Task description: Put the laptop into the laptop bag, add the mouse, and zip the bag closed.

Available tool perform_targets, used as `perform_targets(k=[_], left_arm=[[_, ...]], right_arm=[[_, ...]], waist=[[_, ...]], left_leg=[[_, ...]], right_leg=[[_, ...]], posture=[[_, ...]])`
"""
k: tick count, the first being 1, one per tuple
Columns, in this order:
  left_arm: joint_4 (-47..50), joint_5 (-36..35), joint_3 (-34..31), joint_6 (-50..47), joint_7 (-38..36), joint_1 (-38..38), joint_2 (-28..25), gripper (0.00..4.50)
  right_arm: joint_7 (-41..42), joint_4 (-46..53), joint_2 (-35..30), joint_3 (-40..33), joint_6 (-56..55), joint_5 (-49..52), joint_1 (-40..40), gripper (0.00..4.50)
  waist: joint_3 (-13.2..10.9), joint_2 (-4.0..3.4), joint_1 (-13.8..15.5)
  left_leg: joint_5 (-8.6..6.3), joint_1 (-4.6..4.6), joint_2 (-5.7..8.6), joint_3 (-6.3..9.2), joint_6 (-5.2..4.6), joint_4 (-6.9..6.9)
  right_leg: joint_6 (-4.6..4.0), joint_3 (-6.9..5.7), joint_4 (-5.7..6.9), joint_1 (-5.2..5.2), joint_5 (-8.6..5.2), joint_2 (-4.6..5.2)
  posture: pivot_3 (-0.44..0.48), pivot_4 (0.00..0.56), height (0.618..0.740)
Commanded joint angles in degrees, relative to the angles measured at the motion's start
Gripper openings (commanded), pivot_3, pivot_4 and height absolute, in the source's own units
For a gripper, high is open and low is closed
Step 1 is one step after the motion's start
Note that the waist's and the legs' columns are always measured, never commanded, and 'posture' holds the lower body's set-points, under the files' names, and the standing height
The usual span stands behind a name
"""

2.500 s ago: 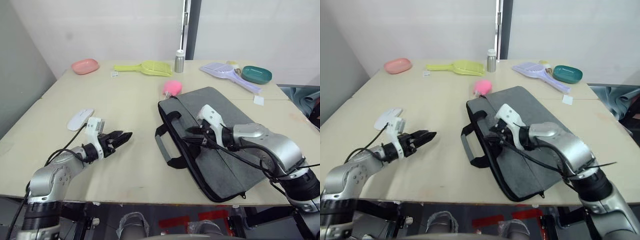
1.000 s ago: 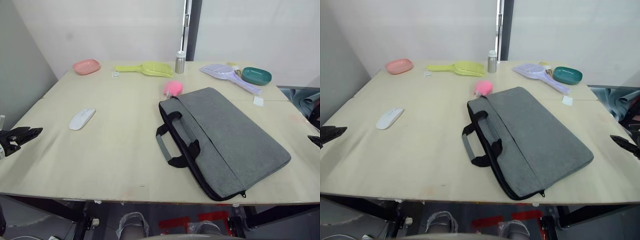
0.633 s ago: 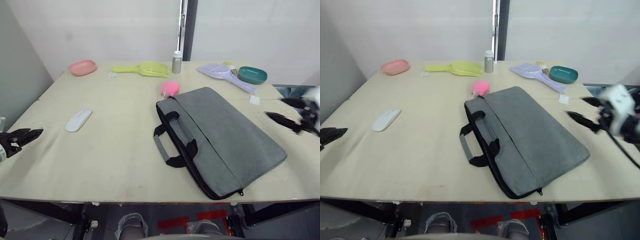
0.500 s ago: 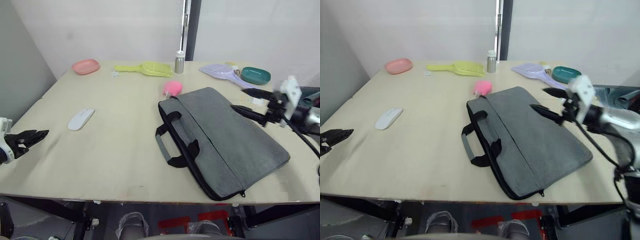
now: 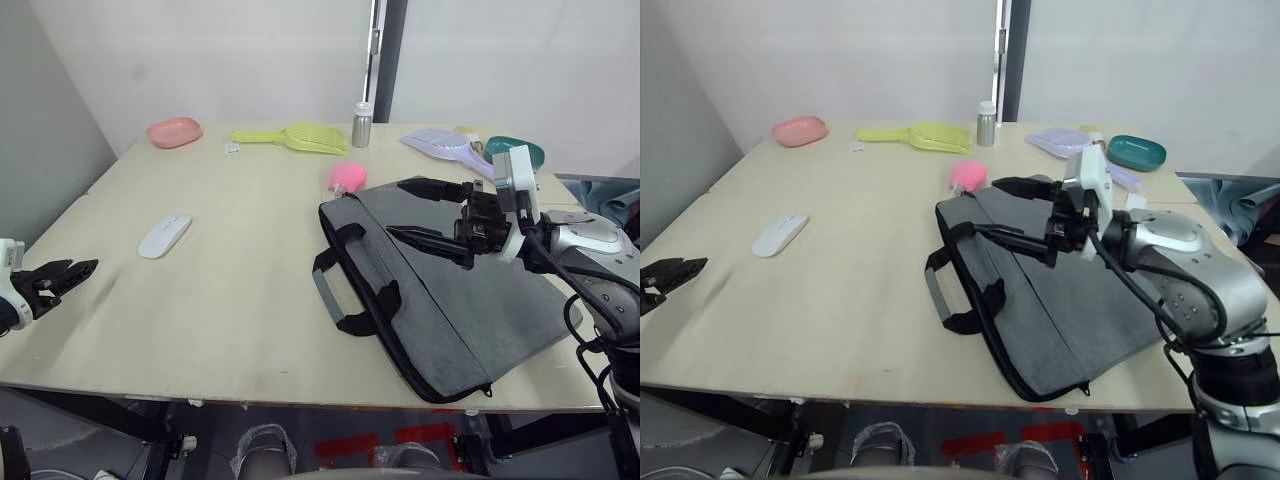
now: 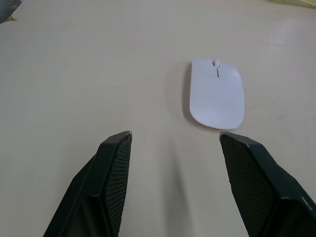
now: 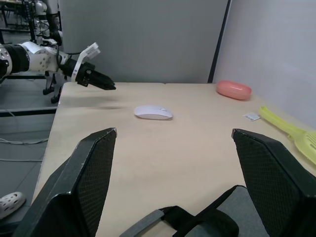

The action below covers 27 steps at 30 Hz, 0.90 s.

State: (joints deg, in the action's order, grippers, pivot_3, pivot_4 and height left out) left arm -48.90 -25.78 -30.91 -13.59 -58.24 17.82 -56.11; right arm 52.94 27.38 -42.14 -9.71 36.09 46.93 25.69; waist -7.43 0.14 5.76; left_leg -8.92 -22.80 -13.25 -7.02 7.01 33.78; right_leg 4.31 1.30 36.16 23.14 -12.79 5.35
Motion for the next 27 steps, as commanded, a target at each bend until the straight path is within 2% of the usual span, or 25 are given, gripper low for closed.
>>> perform_targets(k=[1,4,8,15,21,23,26,27], left_arm=[[4.9,-1.7,-0.9,-1.4,-0.5,1.4,-0.6,2.99],[6.6,-1.1,0.8,-1.6,0.6,3.8,0.1,2.99],[4.9,1.9,6.0,-0.8,1.2,10.6,2.4,2.99],[-12.0,11.0,14.4,8.0,3.5,24.4,6.1,2.99],[-19.4,14.0,15.8,11.8,6.2,28.3,7.4,2.99],[-20.4,14.6,16.1,12.1,6.9,28.6,7.4,3.50],[-21.1,15.0,15.8,12.3,8.1,28.8,7.6,4.48],[-21.3,15.0,15.7,12.3,8.3,28.9,7.8,4.48]], right_arm=[[0.7,0.6,-1.0,-1.4,-0.3,1.3,0.0,3.92],[0.3,0.5,-0.9,-1.4,-0.8,0.5,-0.7,3.92],[-0.8,1.1,-0.1,-1.2,-0.9,0.6,-1.5,3.92],[-2.6,2.2,0.8,-0.1,-0.9,0.3,-2.1,3.92],[-4.5,3.5,0.0,-1.2,-0.2,1.2,-2.8,3.92],[-4.9,3.9,-0.4,-1.7,0.0,1.4,-3.3,4.19],[-5.4,4.3,-0.7,-2.1,0.2,1.9,-3.7,4.19],[-5.7,4.4,-0.7,-2.0,0.3,2.0,-3.7,4.19]], waist=[[0.0,0.00,0.0],[0.0,0.01,0.1],[0.0,0.01,0.3],[0.0,0.02,-0.2],[0.0,0.03,-0.2],[0.0,0.03,-0.1],[0.0,0.03,0.1],[0.0,0.03,0.2]], left_leg=[[0.00,0.00,0.00,0.01,0.00,0.00],[0.00,-0.01,0.00,0.00,0.00,0.00],[0.01,-0.01,0.02,0.00,0.01,0.01],[0.03,-0.04,0.01,0.00,0.05,0.02],[0.09,-0.07,0.01,0.01,0.20,-0.08],[0.08,-0.08,0.01,0.03,0.19,-0.08],[0.07,-0.07,0.01,0.03,0.17,-0.08],[0.07,-0.07,0.01,0.04,0.17,-0.08]], right_leg=[[0.00,0.00,0.00,0.00,0.00,-0.01],[0.00,-0.01,-0.02,0.00,0.00,-0.01],[0.00,0.00,0.00,0.00,0.00,0.00],[0.03,0.01,-0.03,0.00,0.02,-0.03],[0.07,-0.02,-0.12,0.00,0.04,-0.04],[0.07,-0.03,-0.12,0.00,0.04,-0.03],[0.07,-0.03,-0.11,0.00,0.04,-0.03],[0.07,-0.03,-0.10,0.00,0.04,-0.02]], posture=[[0.000,0.150,0.740],[0.000,0.150,0.740],[0.000,0.150,0.740],[0.000,0.150,0.740],[0.000,0.150,0.740],[0.000,0.150,0.740],[0.000,0.150,0.740],[0.000,0.150,0.740]])
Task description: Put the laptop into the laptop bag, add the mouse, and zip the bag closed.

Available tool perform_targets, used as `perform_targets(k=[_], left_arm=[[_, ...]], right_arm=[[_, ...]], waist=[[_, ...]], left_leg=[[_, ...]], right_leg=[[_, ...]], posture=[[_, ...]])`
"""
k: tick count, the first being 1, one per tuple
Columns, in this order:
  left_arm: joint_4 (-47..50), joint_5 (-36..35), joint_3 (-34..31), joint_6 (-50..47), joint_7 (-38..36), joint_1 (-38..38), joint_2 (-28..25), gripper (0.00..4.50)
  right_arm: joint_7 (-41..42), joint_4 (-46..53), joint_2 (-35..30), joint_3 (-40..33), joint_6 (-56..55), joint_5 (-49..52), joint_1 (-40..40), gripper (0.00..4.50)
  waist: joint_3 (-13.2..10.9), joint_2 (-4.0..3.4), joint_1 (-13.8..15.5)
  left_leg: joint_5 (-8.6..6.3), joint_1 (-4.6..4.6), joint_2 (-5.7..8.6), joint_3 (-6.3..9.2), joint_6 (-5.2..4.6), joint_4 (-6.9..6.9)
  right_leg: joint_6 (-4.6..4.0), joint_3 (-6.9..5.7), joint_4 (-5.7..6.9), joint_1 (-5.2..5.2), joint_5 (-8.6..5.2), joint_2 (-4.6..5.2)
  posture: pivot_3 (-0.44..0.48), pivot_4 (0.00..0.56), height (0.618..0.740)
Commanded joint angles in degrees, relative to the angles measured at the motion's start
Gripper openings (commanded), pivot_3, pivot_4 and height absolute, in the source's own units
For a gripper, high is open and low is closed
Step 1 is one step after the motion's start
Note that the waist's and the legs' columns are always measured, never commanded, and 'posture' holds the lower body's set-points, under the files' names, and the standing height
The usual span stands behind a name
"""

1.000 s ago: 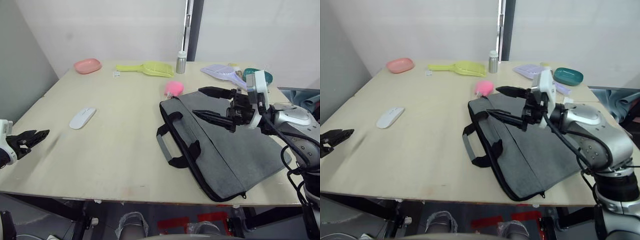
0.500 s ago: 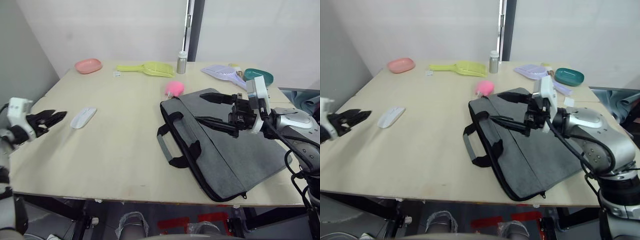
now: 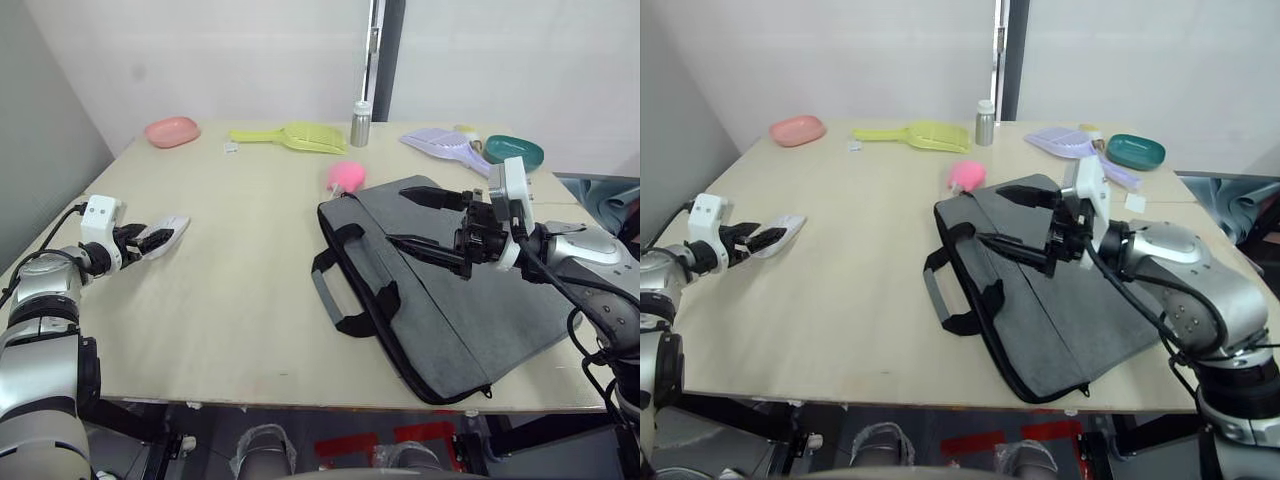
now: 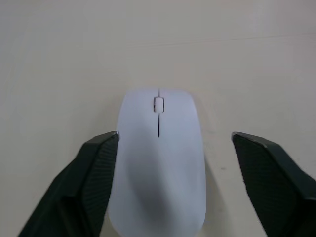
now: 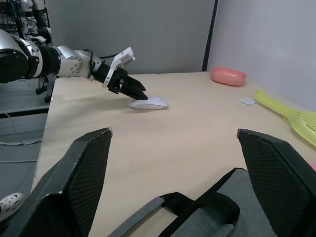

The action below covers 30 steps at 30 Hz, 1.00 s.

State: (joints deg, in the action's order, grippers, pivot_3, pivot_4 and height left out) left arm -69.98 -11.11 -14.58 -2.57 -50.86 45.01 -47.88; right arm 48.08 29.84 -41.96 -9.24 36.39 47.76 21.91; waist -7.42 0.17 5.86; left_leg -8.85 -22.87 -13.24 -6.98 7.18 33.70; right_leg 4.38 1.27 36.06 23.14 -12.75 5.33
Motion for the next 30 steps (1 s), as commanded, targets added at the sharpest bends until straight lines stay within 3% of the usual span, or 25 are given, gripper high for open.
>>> perform_targets(k=[1,11,16,30], left_arm=[[-0.4,0.5,-0.7,1.5,1.0,1.8,-0.4,4.48],[-2.5,1.4,-0.3,0.0,1.3,2.9,1.3,4.48],[-3.9,2.3,-0.8,1.3,6.3,3.6,2.3,4.48],[-4.5,3.5,-1.1,1.3,6.2,4.3,1.9,4.48]], right_arm=[[-1.0,2.1,-0.9,-2.5,0.1,1.3,0.2,4.19],[-1.6,1.9,-0.9,-1.8,0.6,1.3,1.3,4.19],[-1.2,2.1,-1.3,-1.6,0.9,1.1,1.3,4.19],[-1.9,3.1,-1.3,-1.8,1.3,1.3,0.3,4.19]], waist=[[0.0,0.00,0.1],[0.0,0.00,0.1],[0.0,0.00,0.1],[0.0,0.01,0.2]], left_leg=[[0.00,0.00,0.00,0.00,-0.01,0.01],[0.01,0.00,0.00,0.01,0.02,0.00],[0.00,0.00,0.01,0.00,0.02,-0.01],[0.04,-0.01,0.00,0.01,0.10,-0.02]], right_leg=[[0.00,0.00,0.01,0.00,0.00,0.00],[0.01,0.00,0.00,0.00,0.00,0.00],[0.01,0.00,0.00,0.00,0.00,0.00],[0.02,-0.01,-0.03,0.00,0.01,0.00]], posture=[[0.000,0.150,0.740],[0.000,0.150,0.740],[0.000,0.150,0.740],[0.000,0.150,0.740]])
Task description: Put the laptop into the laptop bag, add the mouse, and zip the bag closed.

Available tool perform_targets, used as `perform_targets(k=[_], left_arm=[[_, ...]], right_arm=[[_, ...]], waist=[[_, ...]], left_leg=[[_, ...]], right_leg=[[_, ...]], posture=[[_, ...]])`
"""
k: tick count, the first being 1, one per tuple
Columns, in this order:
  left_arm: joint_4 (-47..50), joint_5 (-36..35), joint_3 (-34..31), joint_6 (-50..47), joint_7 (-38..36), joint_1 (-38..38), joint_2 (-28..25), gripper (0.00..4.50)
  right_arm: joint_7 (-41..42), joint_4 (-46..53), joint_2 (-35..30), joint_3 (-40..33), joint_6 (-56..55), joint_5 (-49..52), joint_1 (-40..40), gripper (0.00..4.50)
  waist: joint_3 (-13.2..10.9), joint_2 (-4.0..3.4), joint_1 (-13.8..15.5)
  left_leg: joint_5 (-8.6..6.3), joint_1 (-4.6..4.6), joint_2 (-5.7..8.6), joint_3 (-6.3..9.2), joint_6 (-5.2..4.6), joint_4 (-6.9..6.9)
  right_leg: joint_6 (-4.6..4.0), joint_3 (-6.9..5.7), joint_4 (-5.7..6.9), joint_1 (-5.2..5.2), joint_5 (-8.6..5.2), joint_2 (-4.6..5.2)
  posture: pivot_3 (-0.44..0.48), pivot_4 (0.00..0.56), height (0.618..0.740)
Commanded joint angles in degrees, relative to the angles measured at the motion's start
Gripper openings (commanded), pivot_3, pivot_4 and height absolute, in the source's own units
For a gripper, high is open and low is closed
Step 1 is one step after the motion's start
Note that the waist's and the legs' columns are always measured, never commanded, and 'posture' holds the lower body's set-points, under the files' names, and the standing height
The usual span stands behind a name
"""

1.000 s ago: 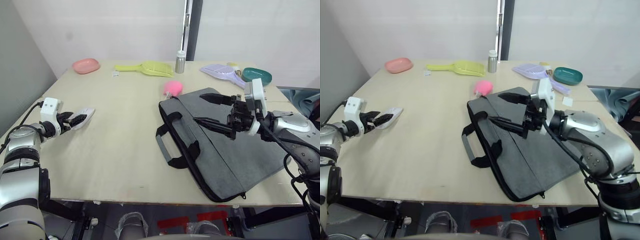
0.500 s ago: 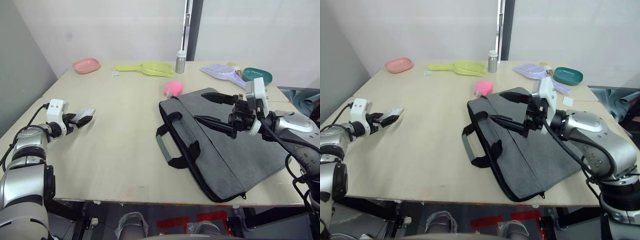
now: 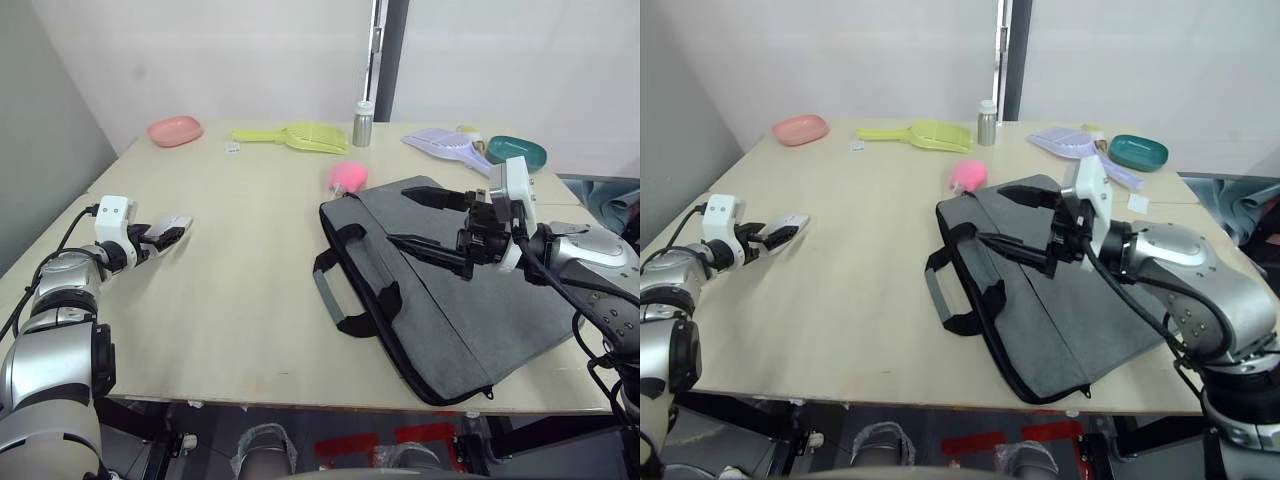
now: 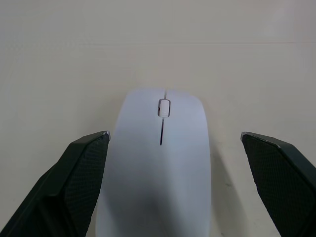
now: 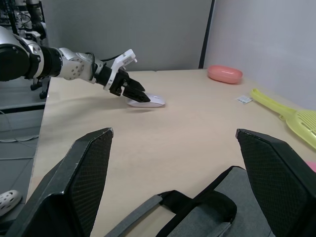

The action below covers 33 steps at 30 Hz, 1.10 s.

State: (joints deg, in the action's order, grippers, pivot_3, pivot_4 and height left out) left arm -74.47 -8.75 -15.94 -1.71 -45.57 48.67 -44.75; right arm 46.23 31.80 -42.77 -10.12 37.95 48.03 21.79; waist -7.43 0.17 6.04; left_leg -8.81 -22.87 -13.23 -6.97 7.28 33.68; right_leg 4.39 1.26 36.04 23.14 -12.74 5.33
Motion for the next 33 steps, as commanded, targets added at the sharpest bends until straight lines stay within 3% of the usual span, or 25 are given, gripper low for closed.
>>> perform_targets(k=[1,8,21,26,33], left_arm=[[-0.1,1.4,0.4,0.6,1.5,0.6,-1.3,4.48],[-0.3,2.9,0.6,1.3,4.3,0.8,-1.5,4.48],[-0.5,2.7,0.1,-1.9,2.1,0.0,-0.8,4.48],[-0.3,2.6,-0.2,-1.2,2.2,0.1,-1.4,2.95],[0.4,1.4,-1.3,-0.3,0.3,-0.4,-2.2,2.83]], right_arm=[[-0.1,1.1,-0.5,-1.0,-0.2,1.1,0.5,4.19],[0.0,1.4,-0.6,-1.1,-0.2,1.1,0.2,4.19],[0.4,1.7,-0.9,-1.1,-0.5,0.6,-0.7,4.19],[0.5,1.7,-1.0,-1.2,-0.7,0.4,-1.3,4.19],[0.3,1.7,-0.8,-0.9,-1.5,-0.7,-2.2,4.19]], waist=[[0.0,0.00,0.0],[0.0,0.00,0.0],[0.0,0.00,0.0],[0.0,0.00,0.0],[0.0,0.00,0.0]], left_leg=[[0.00,0.00,0.00,0.00,-0.01,0.00],[0.03,-0.01,0.00,0.00,0.05,-0.01],[0.05,0.00,0.00,0.00,0.10,-0.05],[0.05,-0.01,0.00,0.00,0.11,-0.09],[0.05,-0.01,0.00,0.00,0.11,-0.14]], right_leg=[[0.00,0.01,0.00,0.00,0.00,0.00],[0.00,0.00,-0.02,0.00,0.00,0.00],[0.00,-0.01,-0.05,0.00,0.00,0.00],[0.00,-0.02,-0.09,0.00,0.00,0.00],[0.00,-0.03,-0.15,0.00,0.00,0.00]], posture=[[0.000,0.150,0.740],[0.000,0.150,0.740],[0.000,0.150,0.740],[0.000,0.150,0.740],[0.000,0.150,0.740]])
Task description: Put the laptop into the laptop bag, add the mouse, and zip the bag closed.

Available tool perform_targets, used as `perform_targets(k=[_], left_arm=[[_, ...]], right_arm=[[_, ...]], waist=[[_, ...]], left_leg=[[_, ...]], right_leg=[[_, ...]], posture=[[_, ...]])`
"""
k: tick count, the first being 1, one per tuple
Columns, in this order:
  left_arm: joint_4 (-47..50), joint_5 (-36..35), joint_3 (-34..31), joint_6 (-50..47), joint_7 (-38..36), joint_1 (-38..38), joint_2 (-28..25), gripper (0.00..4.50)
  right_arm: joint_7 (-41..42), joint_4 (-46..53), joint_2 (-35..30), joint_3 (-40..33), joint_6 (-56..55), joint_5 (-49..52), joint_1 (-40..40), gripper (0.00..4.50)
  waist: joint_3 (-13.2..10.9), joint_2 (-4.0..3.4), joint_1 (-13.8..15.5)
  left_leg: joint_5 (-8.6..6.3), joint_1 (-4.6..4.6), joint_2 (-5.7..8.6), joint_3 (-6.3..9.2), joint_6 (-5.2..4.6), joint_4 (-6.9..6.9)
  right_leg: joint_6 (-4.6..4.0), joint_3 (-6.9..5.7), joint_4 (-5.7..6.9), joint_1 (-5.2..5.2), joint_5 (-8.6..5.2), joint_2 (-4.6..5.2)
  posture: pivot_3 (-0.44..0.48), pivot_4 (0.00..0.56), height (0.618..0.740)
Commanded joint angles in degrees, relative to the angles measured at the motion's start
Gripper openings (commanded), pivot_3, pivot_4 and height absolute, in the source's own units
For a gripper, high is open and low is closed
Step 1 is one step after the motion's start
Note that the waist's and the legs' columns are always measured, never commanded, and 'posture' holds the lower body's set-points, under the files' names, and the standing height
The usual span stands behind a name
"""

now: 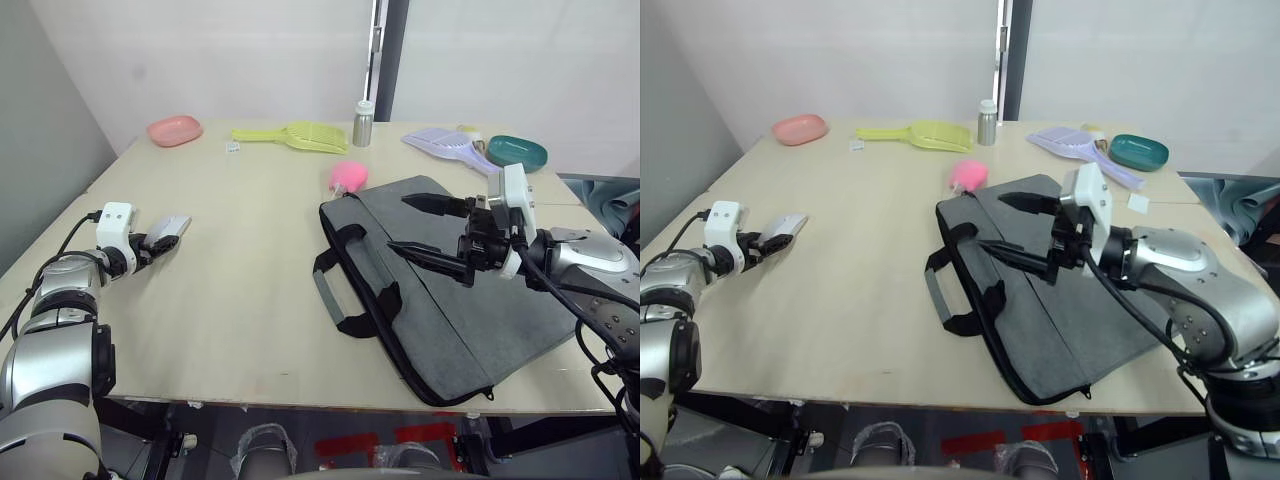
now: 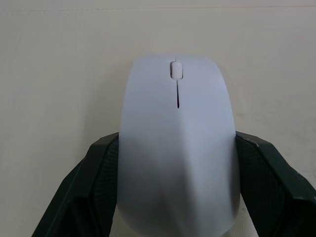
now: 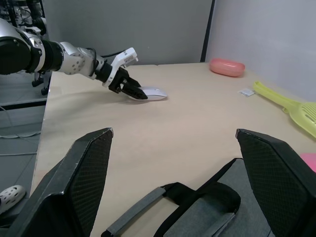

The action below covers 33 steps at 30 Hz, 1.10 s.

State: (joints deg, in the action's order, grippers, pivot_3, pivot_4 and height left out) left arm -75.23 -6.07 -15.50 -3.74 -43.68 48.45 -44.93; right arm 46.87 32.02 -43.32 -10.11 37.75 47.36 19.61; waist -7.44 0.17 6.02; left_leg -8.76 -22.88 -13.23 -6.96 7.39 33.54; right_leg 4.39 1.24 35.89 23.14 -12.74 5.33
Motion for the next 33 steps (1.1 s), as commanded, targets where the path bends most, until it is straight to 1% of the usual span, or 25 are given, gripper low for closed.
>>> perform_targets(k=[1,3,6,7,9,11,14,16,19,20,22,24,28,33], left_arm=[[1.9,-1.2,-1.4,3.4,-3.3,-0.3,-2.4,2.83],[3.1,-1.1,-0.6,5.1,-7.8,-0.3,-3.1,2.83],[8.1,-4.5,-1.2,2.7,-20.4,-0.3,-4.3,2.83],[9.4,-5.2,-1.2,2.0,-23.2,-0.4,-4.5,2.83],[14.8,-7.2,-0.8,-0.1,-29.1,-2.0,-4.7,2.83],[21.0,-9.2,-0.3,-2.6,-32.7,-4.0,-4.4,2.83],[29.5,-10.7,0.6,-6.0,-34.5,-7.8,-3.9,2.83],[34.6,-11.3,1.5,-7.1,-34.8,-10.6,-3.3,2.83],[39.1,-12.1,1.8,-8.2,-33.8,-13.2,-2.0,2.83],[40.9,-12.4,2.3,-8.7,-34.6,-14.5,-2.0,2.83],[44.5,-11.8,3.9,-6.2,-36.7,-17.5,-2.5,2.83],[48.0,-12.6,4.5,-7.2,-37.9,-19.6,-2.8,2.83],[52.0,-13.7,5.1,-8.8,-38.0,-21.4,-2.9,2.83],[53.0,-14.3,4.8,-9.8,-37.1,-21.8,-3.0,2.83]], right_arm=[[-1.0,1.7,-0.2,-1.0,-1.0,-0.2,-0.2,4.19],[-2.4,2.3,-0.3,-1.0,-0.4,-0.8,-0.6,4.19],[-4.8,4.6,-0.4,-0.7,-0.2,-2.2,-3.0,4.19],[-5.3,5.0,-0.4,-0.7,-0.2,-2.4,-3.4,4.19],[-6.3,6.2,-0.5,0.2,0.1,-3.2,-4.6,4.19],[-6.5,7.4,-0.7,1.7,0.0,-4.6,-6.0,4.19],[-8.4,8.2,-0.8,4.0,1.2,-6.5,-6.6,4.19],[-11.4,9.2,0.0,7.4,3.4,-8.4,-6.2,4.19],[-15.5,8.7,2.8,15.4,3.6,-14.9,-4.5,4.19],[-16.6,8.1,3.6,18.0,3.3,-17.5,-3.9,4.19],[-19.8,6.5,6.3,20.9,5.2,-20.0,-2.5,4.19],[-22.0,4.7,8.2,23.6,7.1,-22.8,-1.3,4.19],[-24.1,1.7,9.7,28.6,6.7,-29.6,-0.1,4.19],[-24.8,0.7,10.5,30.6,8.4,-33.6,-0.7,4.19]], waist=[[0.0,0.01,-0.1],[0.0,0.02,0.0],[0.0,0.03,0.2],[0.0,0.04,0.2],[0.0,0.03,0.2],[0.0,0.04,0.1],[-0.1,0.01,-0.2],[-0.1,0.01,-0.4],[-0.1,-0.01,-0.5],[-0.1,-0.02,-0.5],[-0.1,-0.02,-0.7],[-0.1,-0.02,-0.7],[-0.1,-0.03,-0.3],[-0.1,-0.04,-0.4]], left_leg=[[0.00,0.00,0.00,0.00,0.01,-0.01],[0.01,0.00,0.00,0.00,0.02,-0.04],[0.03,0.00,0.00,-0.01,0.07,-0.15],[0.05,0.00,0.00,0.00,0.10,-0.21],[0.04,0.00,0.00,-0.01,0.12,-0.29],[0.04,0.01,0.01,-0.05,0.12,-0.35],[0.03,0.01,0.00,-0.07,0.13,-0.42],[0.03,0.01,0.00,-0.07,0.14,-0.43],[0.05,0.05,-0.02,-0.07,0.17,-0.43],[0.06,0.05,-0.01,-0.07,0.19,-0.44],[0.07,0.05,-0.02,-0.07,0.21,-0.43],[0.09,0.05,-0.01,-0.08,0.24,-0.45],[0.09,0.04,-0.01,-0.06,0.27,-0.47],[0.10,0.04,0.00,-0.07,0.28,-0.45]], right_leg=[[0.00,0.00,-0.01,0.00,0.00,0.00],[0.00,-0.01,-0.05,0.00,0.00,-0.01],[0.00,-0.03,-0.15,0.00,0.00,-0.01],[0.00,-0.05,-0.19,0.00,0.00,-0.01],[0.00,-0.05,-0.27,0.00,0.00,0.00],[-0.01,-0.04,-0.33,0.01,0.00,0.00],[-0.01,-0.06,-0.38,0.01,-0.01,-0.01],[-0.01,-0.05,-0.38,0.02,-0.01,-0.01],[-0.01,-0.04,-0.34,0.02,-0.01,-0.03],[-0.01,-0.04,-0.32,0.02,-0.01,-0.03],[0.00,-0.03,-0.31,0.03,-0.01,-0.04],[0.00,-0.03,-0.34,0.03,-0.01,-0.04],[0.01,-0.06,-0.35,0.04,-0.01,-0.04],[0.03,-0.03,-0.32,0.04,0.01,-0.04]], posture=[[0.000,0.150,0.740],[0.000,0.150,0.740],[0.000,0.150,0.740],[0.000,0.150,0.740],[0.000,0.150,0.740],[0.000,0.150,0.740],[0.000,0.150,0.740],[0.000,0.150,0.740],[0.000,0.150,0.740],[0.000,0.150,0.740],[0.000,0.150,0.740],[0.000,0.150,0.740],[0.000,0.150,0.740],[0.000,0.150,0.740]])
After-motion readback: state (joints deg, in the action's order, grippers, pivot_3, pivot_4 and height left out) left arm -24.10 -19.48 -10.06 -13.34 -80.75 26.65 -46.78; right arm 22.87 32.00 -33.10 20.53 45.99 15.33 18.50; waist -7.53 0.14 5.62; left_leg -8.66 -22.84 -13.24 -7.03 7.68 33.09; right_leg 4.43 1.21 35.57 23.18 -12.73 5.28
